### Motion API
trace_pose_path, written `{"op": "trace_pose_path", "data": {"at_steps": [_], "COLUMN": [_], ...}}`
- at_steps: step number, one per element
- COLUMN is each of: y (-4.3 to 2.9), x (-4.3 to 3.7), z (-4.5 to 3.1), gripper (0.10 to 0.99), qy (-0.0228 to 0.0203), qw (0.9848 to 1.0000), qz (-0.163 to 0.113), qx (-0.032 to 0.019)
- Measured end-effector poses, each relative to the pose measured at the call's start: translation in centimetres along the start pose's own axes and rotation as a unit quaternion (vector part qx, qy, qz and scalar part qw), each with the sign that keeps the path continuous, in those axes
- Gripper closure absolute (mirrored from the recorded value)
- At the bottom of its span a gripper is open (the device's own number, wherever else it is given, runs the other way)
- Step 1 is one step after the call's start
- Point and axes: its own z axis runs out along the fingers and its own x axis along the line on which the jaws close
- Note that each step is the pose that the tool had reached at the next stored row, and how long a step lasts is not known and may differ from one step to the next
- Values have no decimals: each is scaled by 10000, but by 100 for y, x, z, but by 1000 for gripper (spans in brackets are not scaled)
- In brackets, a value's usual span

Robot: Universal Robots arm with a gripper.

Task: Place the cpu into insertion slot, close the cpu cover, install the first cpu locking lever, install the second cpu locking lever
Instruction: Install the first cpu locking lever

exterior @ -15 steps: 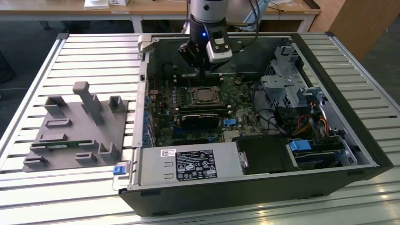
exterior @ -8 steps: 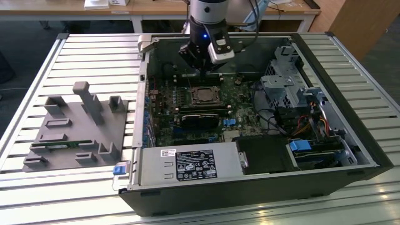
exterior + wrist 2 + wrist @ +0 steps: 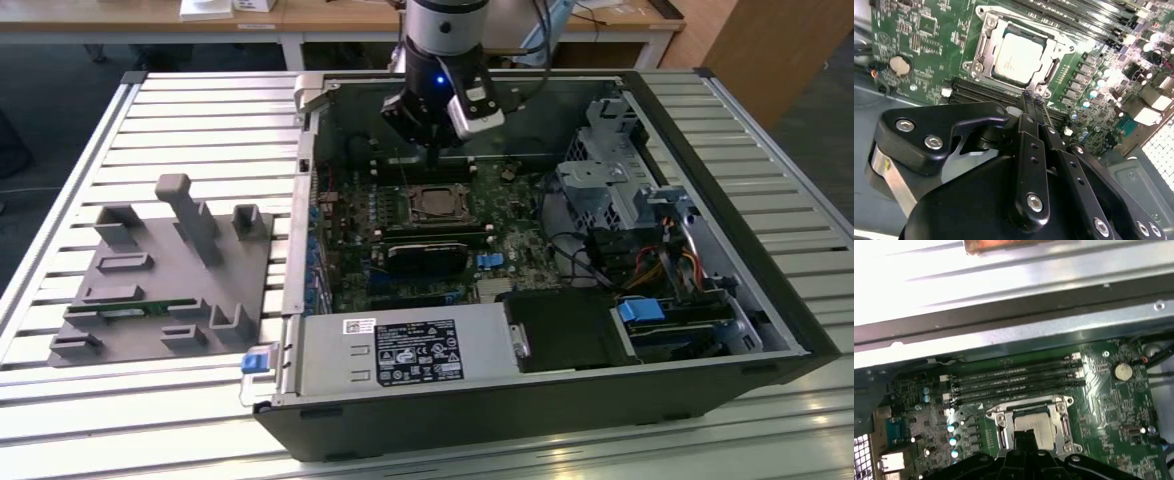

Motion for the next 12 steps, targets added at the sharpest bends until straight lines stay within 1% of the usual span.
{"op": "trace_pose_path", "data": {"at_steps": [4,6,7,9,10,12], "y": [-1,-1,-2,-4,-7,-16], "x": [0,0,0,10,24,78], "z": [6,9,12,16,17,19], "gripper": [980,980,980,980,980,980], "qy": [28,43,53,50,42,19], "qw": [9996,9989,9982,9978,9978,9977], "qz": [-298,-472,-603,-660,-668,-674], "qx": [1,3,4,3,3,1]}}
